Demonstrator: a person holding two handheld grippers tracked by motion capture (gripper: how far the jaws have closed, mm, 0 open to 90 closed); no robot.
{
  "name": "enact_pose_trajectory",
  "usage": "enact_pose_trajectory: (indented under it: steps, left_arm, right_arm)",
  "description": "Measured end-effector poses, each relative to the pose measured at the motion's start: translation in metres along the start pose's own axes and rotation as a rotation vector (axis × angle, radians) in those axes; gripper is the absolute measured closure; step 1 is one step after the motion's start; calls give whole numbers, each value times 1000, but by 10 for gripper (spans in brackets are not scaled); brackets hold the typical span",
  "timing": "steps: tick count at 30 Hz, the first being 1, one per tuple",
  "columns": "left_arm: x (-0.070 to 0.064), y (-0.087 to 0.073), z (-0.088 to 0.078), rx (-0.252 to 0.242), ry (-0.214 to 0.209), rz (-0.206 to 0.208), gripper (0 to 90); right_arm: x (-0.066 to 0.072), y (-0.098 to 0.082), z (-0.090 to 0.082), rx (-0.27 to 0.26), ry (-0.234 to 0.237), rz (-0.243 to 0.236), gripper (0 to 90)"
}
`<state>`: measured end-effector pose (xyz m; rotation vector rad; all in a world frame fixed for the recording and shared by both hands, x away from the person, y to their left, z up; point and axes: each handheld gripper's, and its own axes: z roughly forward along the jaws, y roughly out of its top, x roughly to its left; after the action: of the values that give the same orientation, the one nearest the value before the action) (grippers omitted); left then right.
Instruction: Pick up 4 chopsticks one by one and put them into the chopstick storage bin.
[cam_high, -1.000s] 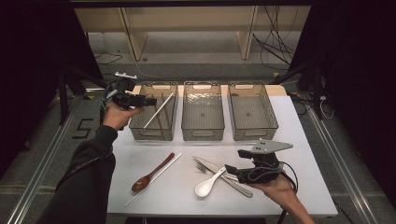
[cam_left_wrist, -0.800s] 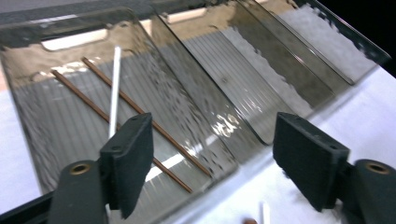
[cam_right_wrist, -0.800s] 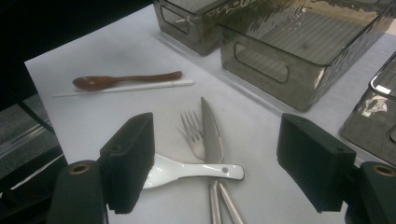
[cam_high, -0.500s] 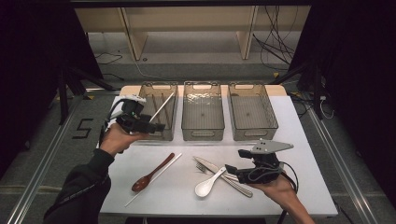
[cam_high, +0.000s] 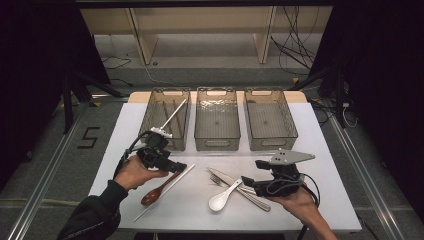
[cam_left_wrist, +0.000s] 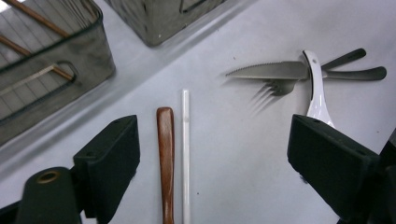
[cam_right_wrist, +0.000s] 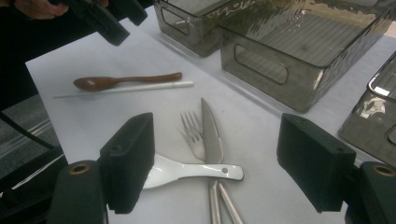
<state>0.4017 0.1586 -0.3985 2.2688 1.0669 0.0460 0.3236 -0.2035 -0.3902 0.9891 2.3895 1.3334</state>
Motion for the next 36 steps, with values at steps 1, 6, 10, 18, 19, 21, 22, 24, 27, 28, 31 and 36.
enact_pose_trajectory:
  steps: [1,6,10,18,19,21,22,24,27,28,31,36]
  left_arm:
    - [-1,-2,1,-2,-1,-11,162]
    - [-3,-10,4,11,-2,-17,159]
    - [-6,-15,8,30,-10,-23,162]
    - [-3,-24,18,84,-16,-67,174]
    - [-2,-25,18,91,-22,-70,175]
    - [-3,-26,19,96,-23,-79,188]
    - [-2,-26,20,103,-23,-80,194]
    - [-1,-28,21,111,-20,-92,211]
    - [0,-30,23,134,-19,-97,244]
    - [-1,-31,25,138,-19,-102,259]
    - [-2,-32,29,164,-29,-93,288]
    - [-1,-34,35,184,-32,-96,345]
  right_arm:
    - [0,0,0,4,0,-1,287]
    - [0,0,1,3,0,-3,287]
    - [0,0,1,4,0,-3,287]
    - [0,0,1,5,-1,-4,287]
    - [0,0,1,5,-1,-4,287]
    - [0,0,1,4,-1,-3,287]
    - [0,0,1,5,-1,-4,287]
    - [0,0,1,5,-2,-5,288]
    - [0,0,1,5,-2,-5,288]
    - [0,0,1,4,-1,-5,288]
    - [0,0,1,5,-1,-6,288]
    - [0,0,1,5,0,-7,288]
